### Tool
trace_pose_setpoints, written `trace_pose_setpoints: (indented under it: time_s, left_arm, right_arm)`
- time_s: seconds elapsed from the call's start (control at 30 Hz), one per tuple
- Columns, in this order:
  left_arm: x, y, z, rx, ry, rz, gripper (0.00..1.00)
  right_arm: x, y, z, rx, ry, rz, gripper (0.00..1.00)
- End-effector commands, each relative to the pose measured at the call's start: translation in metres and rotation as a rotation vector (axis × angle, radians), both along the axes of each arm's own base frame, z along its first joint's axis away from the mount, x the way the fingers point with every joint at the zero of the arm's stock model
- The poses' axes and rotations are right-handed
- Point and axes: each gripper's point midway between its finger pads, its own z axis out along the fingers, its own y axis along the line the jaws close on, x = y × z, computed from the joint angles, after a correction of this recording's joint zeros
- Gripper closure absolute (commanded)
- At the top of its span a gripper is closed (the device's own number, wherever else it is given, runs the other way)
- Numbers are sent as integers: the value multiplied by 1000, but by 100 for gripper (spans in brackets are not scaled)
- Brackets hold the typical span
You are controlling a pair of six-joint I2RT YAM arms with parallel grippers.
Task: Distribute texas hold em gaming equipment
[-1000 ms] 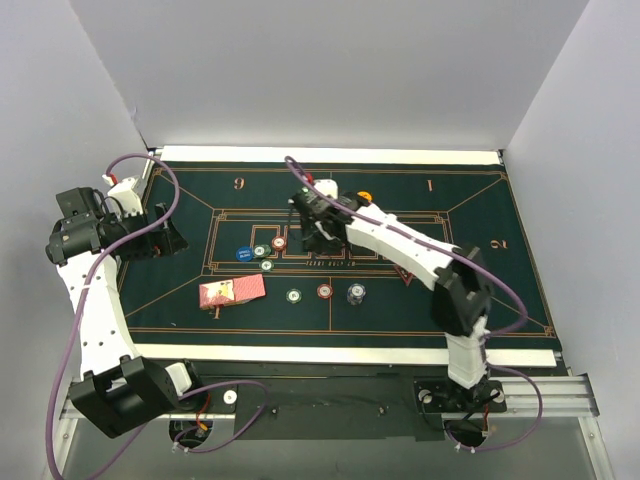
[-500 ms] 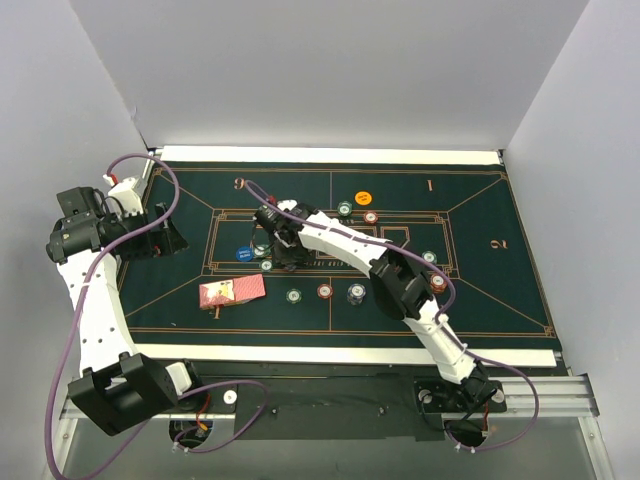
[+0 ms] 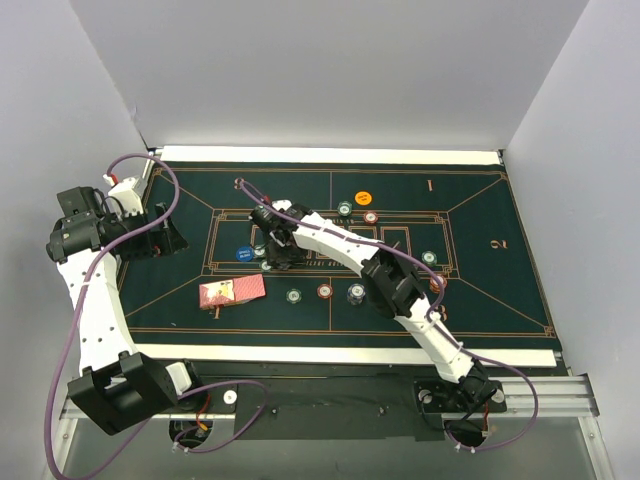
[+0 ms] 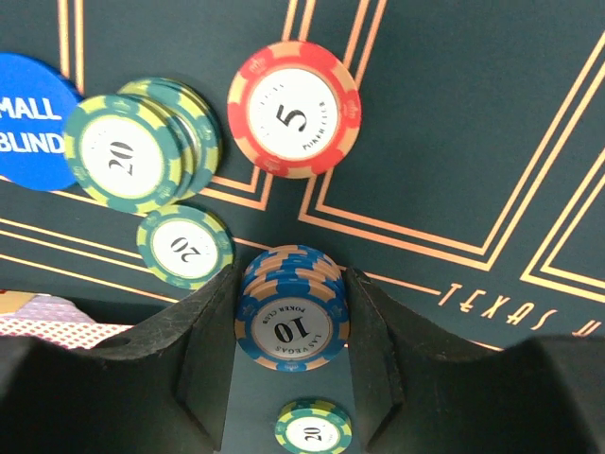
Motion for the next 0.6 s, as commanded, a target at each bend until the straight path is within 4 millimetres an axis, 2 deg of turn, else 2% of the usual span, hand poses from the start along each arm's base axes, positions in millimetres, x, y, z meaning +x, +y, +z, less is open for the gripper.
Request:
trace_pose_setpoints:
  time_s: [0.0,0.17,0.27,0.3,0.43,0.53,0.57]
  left_arm:
    - [5,5,7,24,-42,-10,3]
    - [4,5,7,20,-42,-13,3]
    - [4,5,7,19,-39,-12,3]
    - [5,5,8,20,-41,-14,3]
    - [4,4,9,18,-44,-13,3]
    - [3,3,10,14,-48,-15,3]
    - [3,2,10,12,-46,-16,3]
  right_arm:
    - [2,-1,2,-7,6,1,77]
    - [4,-1,2,-5,7,5,71]
    - [5,-2,7,3,5,6,61]
    - [3,-2,10,4,2,11,54]
    - [5,-7,25,12,-19,19,41]
    - [5,-11,39,17,-35,21,38]
    - [6,-12,51,32,-49,23,37]
